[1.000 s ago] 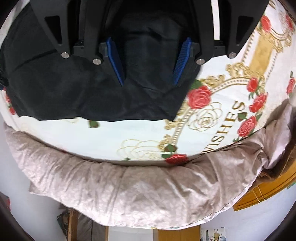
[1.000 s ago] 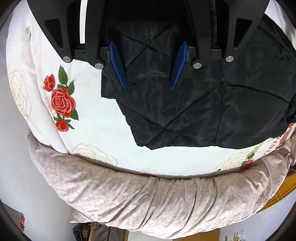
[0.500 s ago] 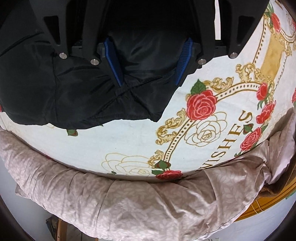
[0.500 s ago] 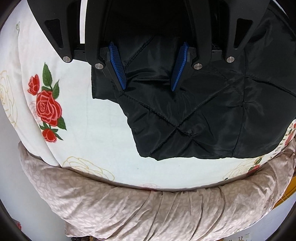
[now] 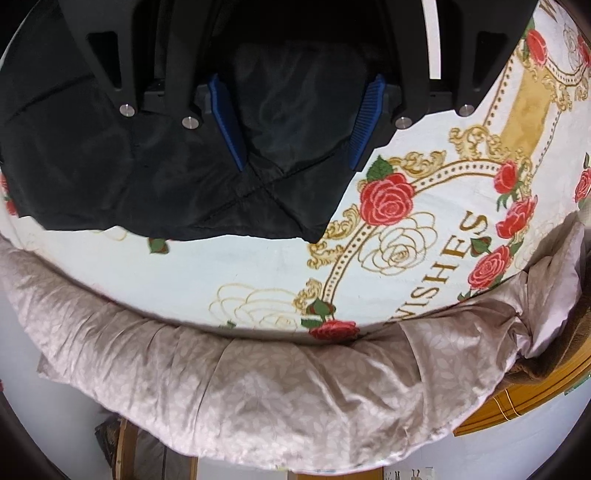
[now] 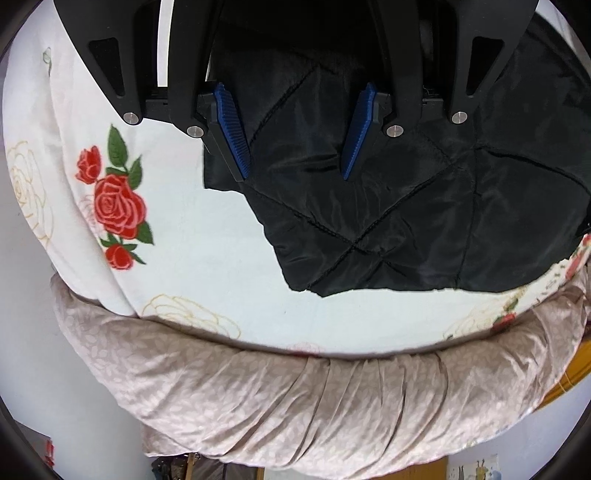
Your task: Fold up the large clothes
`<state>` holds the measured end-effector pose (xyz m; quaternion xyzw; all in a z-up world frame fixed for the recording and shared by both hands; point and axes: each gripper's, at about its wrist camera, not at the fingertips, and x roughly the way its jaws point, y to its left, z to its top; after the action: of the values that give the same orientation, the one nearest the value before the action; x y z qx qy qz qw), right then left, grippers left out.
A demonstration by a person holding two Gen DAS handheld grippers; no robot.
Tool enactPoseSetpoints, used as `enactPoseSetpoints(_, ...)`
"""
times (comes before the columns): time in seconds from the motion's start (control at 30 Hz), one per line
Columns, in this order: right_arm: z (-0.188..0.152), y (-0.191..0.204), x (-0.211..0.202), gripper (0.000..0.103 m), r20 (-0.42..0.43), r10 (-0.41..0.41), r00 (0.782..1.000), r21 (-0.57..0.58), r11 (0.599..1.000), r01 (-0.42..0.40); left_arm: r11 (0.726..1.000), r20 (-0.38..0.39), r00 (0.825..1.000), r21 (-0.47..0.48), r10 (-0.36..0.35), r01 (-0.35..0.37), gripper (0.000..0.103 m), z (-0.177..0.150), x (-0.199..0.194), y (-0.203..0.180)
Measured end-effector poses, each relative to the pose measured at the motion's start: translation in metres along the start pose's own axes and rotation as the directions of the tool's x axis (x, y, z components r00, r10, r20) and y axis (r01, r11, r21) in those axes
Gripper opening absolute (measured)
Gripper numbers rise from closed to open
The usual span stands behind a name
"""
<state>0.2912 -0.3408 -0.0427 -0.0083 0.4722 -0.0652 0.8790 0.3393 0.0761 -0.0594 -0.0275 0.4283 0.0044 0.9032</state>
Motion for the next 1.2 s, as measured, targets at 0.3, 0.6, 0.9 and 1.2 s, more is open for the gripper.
enactPoseSetpoints(0.3,-0.009,0.010,-0.030,0.053,0.019,-0.006,1.000,-0.026,1.000,0.006,0.999,0.045,0.999,-0.044,0.001,0.001,0.060,-0.026,-0.045,0.026)
enactPoseSetpoints(0.6,-0.020,0.009,-0.034,0.053,0.007,0.002,1.000,-0.011,1.000,-0.002,0.996,0.001,1.000,-0.087,0.006,-0.006,0.060,-0.045,-0.034,0.035)
enactPoseSetpoints(0.9,-0.033,0.003,-0.041,0.068,0.006,0.023,1.000,0.016,1.000,-0.023,0.997,0.014,1.000,-0.082,-0.002,0.003,0.060,-0.043,-0.039,0.033)
enactPoseSetpoints(1.2,-0.046,-0.021,-0.009,0.072,-0.063,0.075,0.995,0.100,0.993,-0.068,0.981,-0.046,0.997,-0.188,-0.064,0.054,0.076,-0.055,-0.002,0.051)
